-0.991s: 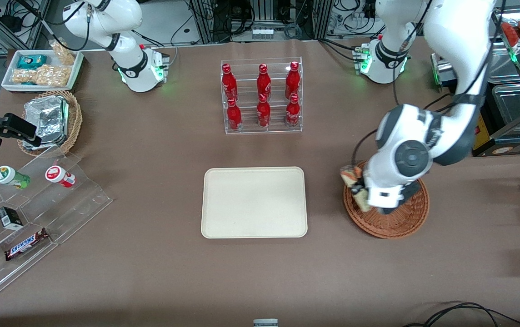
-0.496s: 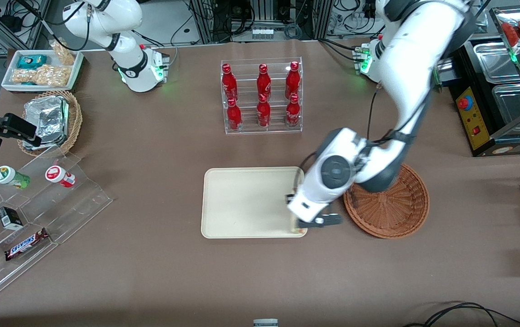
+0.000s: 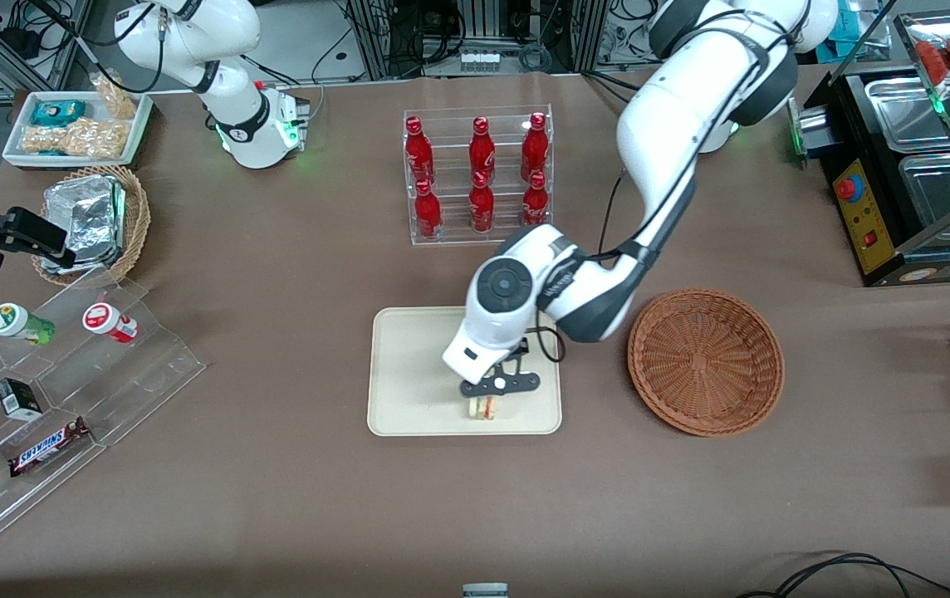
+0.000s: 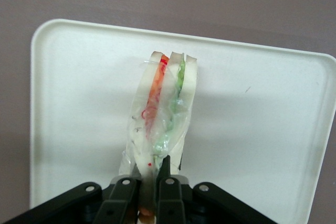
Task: Place sandwich from basket to tray
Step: 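Lower the sandwich onto the tray and open the left gripper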
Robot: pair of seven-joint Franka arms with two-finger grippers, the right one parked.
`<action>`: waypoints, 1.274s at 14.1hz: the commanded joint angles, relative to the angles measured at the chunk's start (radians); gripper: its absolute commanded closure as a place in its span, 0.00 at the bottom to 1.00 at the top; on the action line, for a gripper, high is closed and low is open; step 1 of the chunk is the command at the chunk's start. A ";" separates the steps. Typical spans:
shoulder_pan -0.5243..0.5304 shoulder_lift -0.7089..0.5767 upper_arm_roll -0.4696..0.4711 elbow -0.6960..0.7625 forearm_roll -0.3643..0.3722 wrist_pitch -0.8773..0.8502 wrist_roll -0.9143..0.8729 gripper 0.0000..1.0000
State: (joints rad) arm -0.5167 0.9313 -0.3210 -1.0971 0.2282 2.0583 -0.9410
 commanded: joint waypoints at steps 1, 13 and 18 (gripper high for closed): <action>-0.048 0.055 0.029 0.072 0.022 0.031 -0.071 0.89; -0.007 -0.066 0.026 0.072 0.019 -0.086 -0.064 0.00; 0.085 -0.398 0.025 -0.160 -0.004 -0.251 0.105 0.00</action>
State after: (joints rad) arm -0.4848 0.7101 -0.2983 -1.0385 0.2356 1.8013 -0.8525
